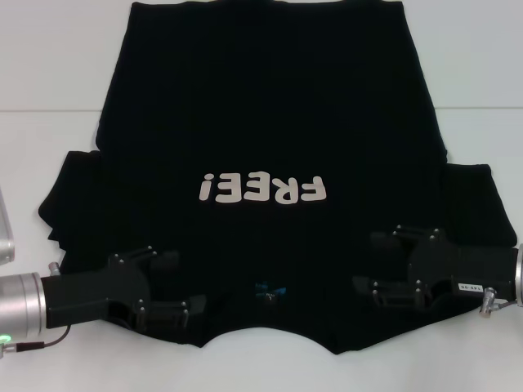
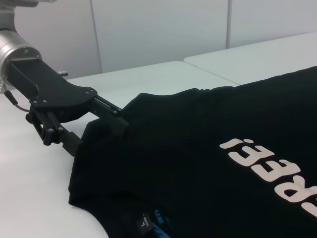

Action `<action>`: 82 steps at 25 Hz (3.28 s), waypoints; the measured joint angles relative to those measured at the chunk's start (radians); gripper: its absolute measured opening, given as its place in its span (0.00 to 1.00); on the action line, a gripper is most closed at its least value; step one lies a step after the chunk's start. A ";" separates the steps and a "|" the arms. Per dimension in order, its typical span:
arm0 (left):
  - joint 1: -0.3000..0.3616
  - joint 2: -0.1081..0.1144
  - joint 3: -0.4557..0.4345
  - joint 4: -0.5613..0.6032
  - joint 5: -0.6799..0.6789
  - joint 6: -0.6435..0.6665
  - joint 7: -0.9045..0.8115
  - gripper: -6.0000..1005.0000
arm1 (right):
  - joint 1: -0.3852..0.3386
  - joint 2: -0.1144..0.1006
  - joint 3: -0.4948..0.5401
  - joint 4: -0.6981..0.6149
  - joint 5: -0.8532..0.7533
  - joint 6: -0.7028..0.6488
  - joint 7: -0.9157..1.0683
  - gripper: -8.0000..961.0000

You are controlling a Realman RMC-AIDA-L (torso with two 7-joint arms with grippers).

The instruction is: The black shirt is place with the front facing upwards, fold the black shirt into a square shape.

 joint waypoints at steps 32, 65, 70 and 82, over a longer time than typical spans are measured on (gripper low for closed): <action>-0.053 0.116 -0.166 0.014 0.016 -0.043 -0.937 0.90 | 0.006 0.001 -0.021 -0.001 0.000 0.010 0.035 0.86; -0.046 0.156 -0.157 -0.056 0.075 -0.361 -1.189 0.87 | 0.015 0.003 -0.021 0.002 0.000 0.026 0.047 0.86; -0.049 0.153 -0.156 -0.070 0.075 -0.387 -1.180 0.87 | 0.016 0.003 -0.021 0.002 0.000 0.026 0.048 0.86; -0.072 0.140 -0.156 -0.078 0.075 -0.422 -1.169 0.86 | 0.016 0.003 -0.017 -0.001 0.001 0.026 0.048 0.86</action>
